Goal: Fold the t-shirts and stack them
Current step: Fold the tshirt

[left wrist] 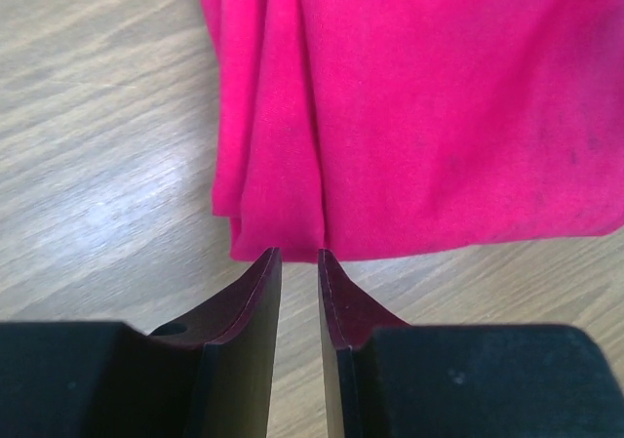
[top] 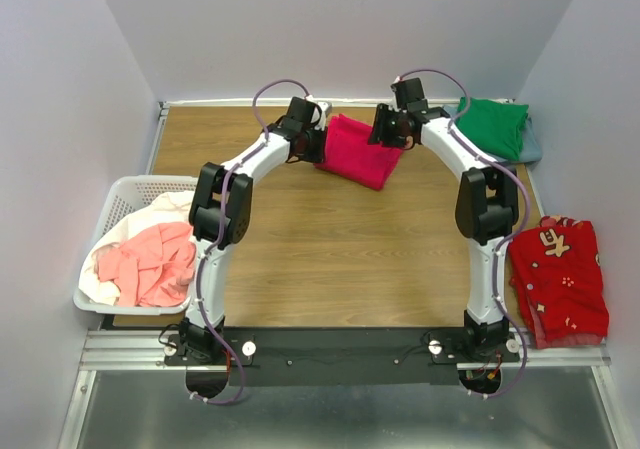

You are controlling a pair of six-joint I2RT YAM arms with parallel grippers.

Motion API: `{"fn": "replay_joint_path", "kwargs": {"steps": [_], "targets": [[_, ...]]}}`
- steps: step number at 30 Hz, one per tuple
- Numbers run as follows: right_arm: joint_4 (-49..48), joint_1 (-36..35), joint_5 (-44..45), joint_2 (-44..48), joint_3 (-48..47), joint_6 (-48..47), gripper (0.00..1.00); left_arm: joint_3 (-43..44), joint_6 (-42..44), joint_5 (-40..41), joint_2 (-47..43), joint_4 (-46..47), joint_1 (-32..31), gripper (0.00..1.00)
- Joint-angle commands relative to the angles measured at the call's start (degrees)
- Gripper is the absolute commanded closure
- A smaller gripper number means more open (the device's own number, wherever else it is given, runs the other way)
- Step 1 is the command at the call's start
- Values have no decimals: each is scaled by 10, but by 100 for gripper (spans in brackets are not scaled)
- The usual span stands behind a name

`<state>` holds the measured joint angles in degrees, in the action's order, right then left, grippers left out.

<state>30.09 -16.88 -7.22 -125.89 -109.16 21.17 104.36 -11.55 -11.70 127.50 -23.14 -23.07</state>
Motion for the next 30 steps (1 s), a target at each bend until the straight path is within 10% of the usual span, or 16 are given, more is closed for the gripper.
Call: {"fn": "replay_joint_path", "kwargs": {"steps": [1, 30], "targets": [[15, -14, -53, 17, 20, 12, 45, 19, 6, -6, 28, 3, -3, 70], [107, -29, -4, -44, 99, 52, 50, 74, -19, 147, 100, -67, -3, 71]]}}
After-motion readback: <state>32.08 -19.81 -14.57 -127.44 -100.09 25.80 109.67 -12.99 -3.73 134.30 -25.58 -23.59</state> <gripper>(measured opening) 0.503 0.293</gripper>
